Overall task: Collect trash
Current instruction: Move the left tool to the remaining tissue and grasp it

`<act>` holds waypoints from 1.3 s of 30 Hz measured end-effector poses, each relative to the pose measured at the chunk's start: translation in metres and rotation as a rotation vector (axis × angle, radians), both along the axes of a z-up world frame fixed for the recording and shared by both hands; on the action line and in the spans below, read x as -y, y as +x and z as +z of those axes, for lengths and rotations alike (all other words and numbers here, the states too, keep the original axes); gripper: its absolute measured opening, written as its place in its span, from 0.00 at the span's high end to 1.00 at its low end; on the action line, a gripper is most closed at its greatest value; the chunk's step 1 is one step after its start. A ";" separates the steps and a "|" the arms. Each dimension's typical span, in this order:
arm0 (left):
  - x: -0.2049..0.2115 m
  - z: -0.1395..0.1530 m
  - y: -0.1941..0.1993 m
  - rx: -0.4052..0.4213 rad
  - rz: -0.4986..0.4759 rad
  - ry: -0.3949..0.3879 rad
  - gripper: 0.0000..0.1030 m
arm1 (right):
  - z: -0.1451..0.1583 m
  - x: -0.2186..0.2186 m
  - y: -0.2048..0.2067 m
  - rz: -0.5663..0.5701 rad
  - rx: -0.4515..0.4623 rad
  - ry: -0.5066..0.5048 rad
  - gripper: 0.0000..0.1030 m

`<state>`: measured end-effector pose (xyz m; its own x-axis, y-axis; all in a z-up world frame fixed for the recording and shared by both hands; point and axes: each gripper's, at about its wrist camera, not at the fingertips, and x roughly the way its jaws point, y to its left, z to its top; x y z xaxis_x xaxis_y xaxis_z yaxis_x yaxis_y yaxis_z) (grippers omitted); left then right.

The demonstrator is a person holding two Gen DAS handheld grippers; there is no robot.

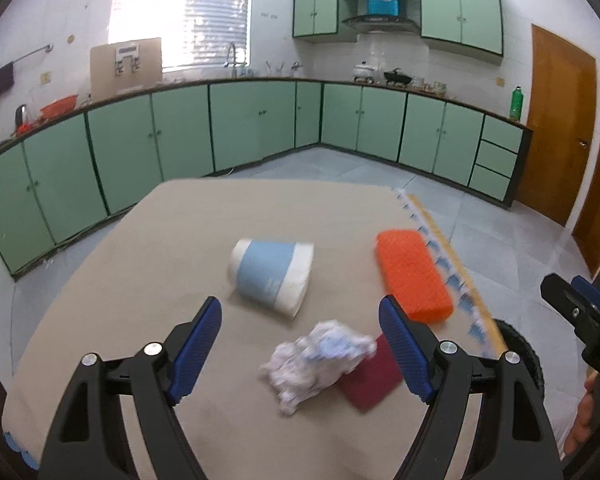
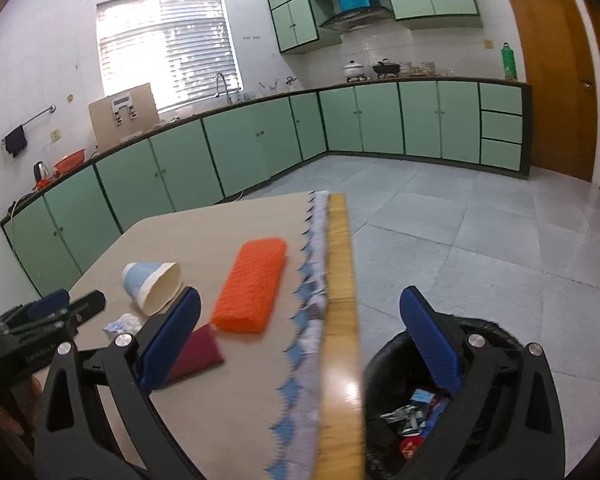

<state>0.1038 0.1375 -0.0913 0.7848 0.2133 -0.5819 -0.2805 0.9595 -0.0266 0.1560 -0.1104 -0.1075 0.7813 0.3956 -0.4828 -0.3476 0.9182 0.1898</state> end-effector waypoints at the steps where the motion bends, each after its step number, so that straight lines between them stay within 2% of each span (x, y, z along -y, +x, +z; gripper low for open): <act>1: -0.002 -0.004 -0.002 -0.006 0.001 -0.007 0.23 | -0.002 -0.006 -0.001 0.004 -0.003 -0.003 0.06; 9: -0.014 -0.034 0.002 -0.066 0.014 -0.076 0.23 | -0.014 -0.031 -0.007 0.014 -0.001 -0.062 0.06; 17: -0.012 -0.043 0.014 -0.093 0.002 -0.097 0.23 | -0.018 -0.036 0.001 0.018 -0.016 -0.074 0.06; 22: -0.014 -0.052 0.016 -0.116 -0.014 -0.175 0.24 | -0.021 -0.037 0.001 0.033 -0.021 -0.085 0.06; 25: -0.012 -0.060 0.015 -0.131 -0.035 -0.208 0.42 | -0.021 -0.037 0.000 0.038 -0.025 -0.081 0.06; 26: -0.011 -0.061 0.015 -0.135 -0.045 -0.221 0.53 | -0.021 -0.037 0.000 0.040 -0.025 -0.081 0.06; 30: -0.012 -0.057 0.012 -0.116 -0.047 -0.236 0.72 | -0.021 -0.040 -0.002 0.047 -0.030 -0.084 0.06; 35: -0.023 -0.044 0.004 -0.072 -0.008 -0.216 0.76 | -0.022 -0.048 -0.006 0.055 -0.039 -0.084 0.06; 39: -0.040 -0.040 -0.007 -0.071 0.045 -0.156 0.77 | -0.024 -0.067 -0.010 0.083 -0.051 -0.100 0.06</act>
